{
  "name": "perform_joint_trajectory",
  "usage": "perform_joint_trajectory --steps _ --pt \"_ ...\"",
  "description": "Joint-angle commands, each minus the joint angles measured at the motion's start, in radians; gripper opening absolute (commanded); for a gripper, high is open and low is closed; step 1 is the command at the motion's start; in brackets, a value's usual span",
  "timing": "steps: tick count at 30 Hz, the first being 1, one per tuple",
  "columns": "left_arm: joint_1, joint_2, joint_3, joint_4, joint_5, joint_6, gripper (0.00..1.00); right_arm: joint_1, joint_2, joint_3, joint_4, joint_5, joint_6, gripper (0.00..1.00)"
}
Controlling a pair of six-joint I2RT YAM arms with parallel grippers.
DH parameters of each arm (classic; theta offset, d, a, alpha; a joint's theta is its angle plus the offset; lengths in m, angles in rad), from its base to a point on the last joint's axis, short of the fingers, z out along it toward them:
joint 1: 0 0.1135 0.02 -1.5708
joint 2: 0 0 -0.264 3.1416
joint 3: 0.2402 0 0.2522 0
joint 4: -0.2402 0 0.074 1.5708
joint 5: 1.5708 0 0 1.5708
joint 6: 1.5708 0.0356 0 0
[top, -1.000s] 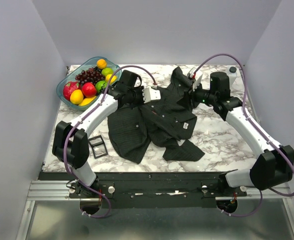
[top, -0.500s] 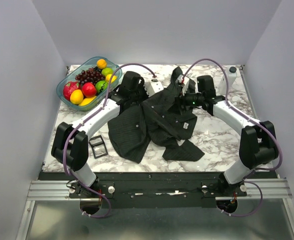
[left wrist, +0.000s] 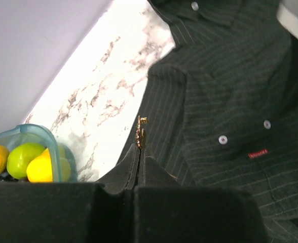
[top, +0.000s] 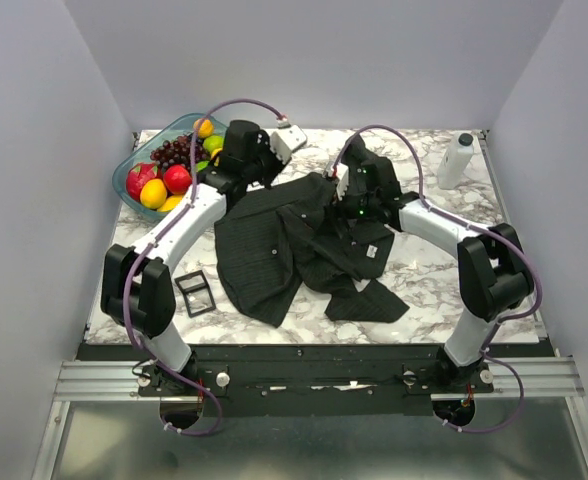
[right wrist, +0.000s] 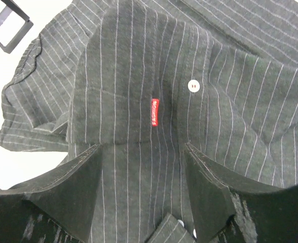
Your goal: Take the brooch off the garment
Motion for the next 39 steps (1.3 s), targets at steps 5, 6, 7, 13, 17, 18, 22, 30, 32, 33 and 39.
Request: perform_joint_trajectory --steps 5,6,7,13,17,18,22,30,32,33,39 --pt "0.099 -0.01 0.142 0.071 0.443 -0.322 0.0 0.006 -0.143 -0.11 0.07 0.094 -0.029 0.72" --pt "0.099 -0.007 0.156 0.088 0.53 -0.351 0.0 0.005 -0.185 -0.116 0.072 0.099 -0.034 0.72" --pt "0.099 -0.003 0.175 0.112 0.572 -0.406 0.0 0.005 -0.205 -0.119 0.07 0.107 -0.037 0.72" --pt "0.102 0.062 0.235 0.335 0.745 -0.733 0.0 0.003 -0.32 -0.029 0.026 0.143 -0.023 0.72" --pt "0.108 0.062 0.219 0.458 0.788 -0.844 0.0 -0.009 -0.324 0.065 0.026 0.154 0.046 0.72" --pt "0.108 0.06 0.217 0.462 0.799 -0.847 0.0 -0.014 -0.324 0.083 0.026 0.15 0.06 0.71" --pt "0.108 0.045 0.213 0.467 0.824 -0.827 0.0 -0.015 -0.319 0.184 0.041 0.112 0.112 0.7" --pt "0.108 0.045 0.237 0.511 0.912 -0.859 0.0 -0.023 -0.276 0.281 0.17 0.185 0.104 0.7" --pt "0.108 0.053 0.251 0.52 0.948 -0.871 0.0 -0.027 -0.255 0.301 0.193 0.155 0.116 0.7" --pt "0.108 0.056 0.255 0.527 0.96 -0.877 0.0 -0.027 -0.247 0.319 0.191 0.132 0.113 0.69" --pt "0.108 0.071 0.275 0.597 1.0 -0.952 0.0 -0.027 -0.213 0.352 0.194 -0.054 0.116 0.64"
